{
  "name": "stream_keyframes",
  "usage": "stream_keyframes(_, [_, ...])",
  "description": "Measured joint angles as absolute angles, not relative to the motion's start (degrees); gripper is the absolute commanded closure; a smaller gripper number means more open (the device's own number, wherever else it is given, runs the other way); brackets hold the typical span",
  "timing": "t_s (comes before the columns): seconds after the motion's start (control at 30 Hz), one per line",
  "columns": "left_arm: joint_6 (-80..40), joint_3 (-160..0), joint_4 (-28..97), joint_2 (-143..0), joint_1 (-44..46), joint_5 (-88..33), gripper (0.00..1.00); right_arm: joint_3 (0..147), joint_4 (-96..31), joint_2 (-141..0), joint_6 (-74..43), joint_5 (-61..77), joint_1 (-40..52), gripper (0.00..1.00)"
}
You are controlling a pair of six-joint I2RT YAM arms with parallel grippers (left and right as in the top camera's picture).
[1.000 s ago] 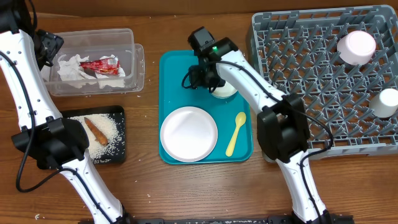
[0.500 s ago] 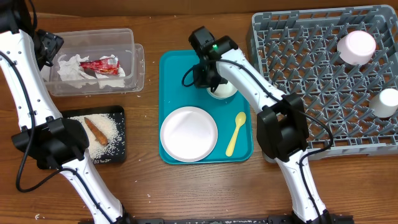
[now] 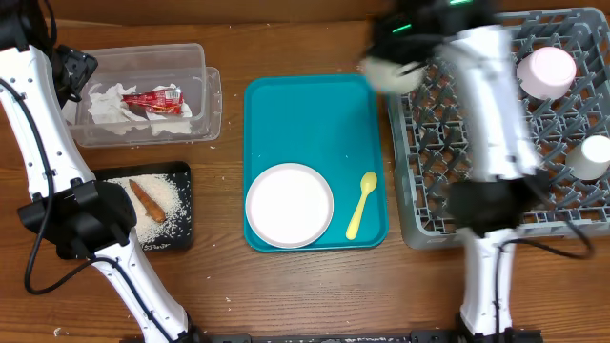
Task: Sort waste into correct bins and load items into the dishwasher
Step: 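Carry the white bowl right and place it in the dish rack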
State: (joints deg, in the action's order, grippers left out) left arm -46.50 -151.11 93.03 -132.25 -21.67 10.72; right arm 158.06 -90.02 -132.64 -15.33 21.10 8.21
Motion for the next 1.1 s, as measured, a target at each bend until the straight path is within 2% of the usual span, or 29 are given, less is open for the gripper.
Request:
stream_keyframes(0.23, [-46.5,-151.1,93.0,-132.2,-21.7,10.7,0.0,156.4,-93.0,-131.8,-7.7,39.7,-19.1,0.96])
stream_keyframes(0.4, [-46.5,-151.1,93.0,-132.2,-21.7,10.7,0.0,149.1,-92.4,-131.8,3.1,53.6,-29.6,0.96])
stream_keyframes(0.5, [-46.5,-151.1,93.0,-132.2,-21.7,10.7,0.0,144.3,-90.2,-131.8,8.2,59.5,-31.8,0.96])
stream_keyframes(0.7, [-46.5,-151.1,93.0,-132.2,-21.7,10.7,0.0,131.2,-75.6,-131.9,12.6,68.4,-32.2,0.96])
stream_keyframes(0.9, [-46.5,-151.1,93.0,-132.2,-21.7,10.7,0.0,121.2,-60.0,-131.9,4.7,71.7,-31.4,0.96])
stream_keyframes(1.1, [-46.5,-151.1,93.0,-132.2,-21.7,10.7,0.0,118.7,-60.0,-131.8,-2.8,68.6,-31.5,0.96])
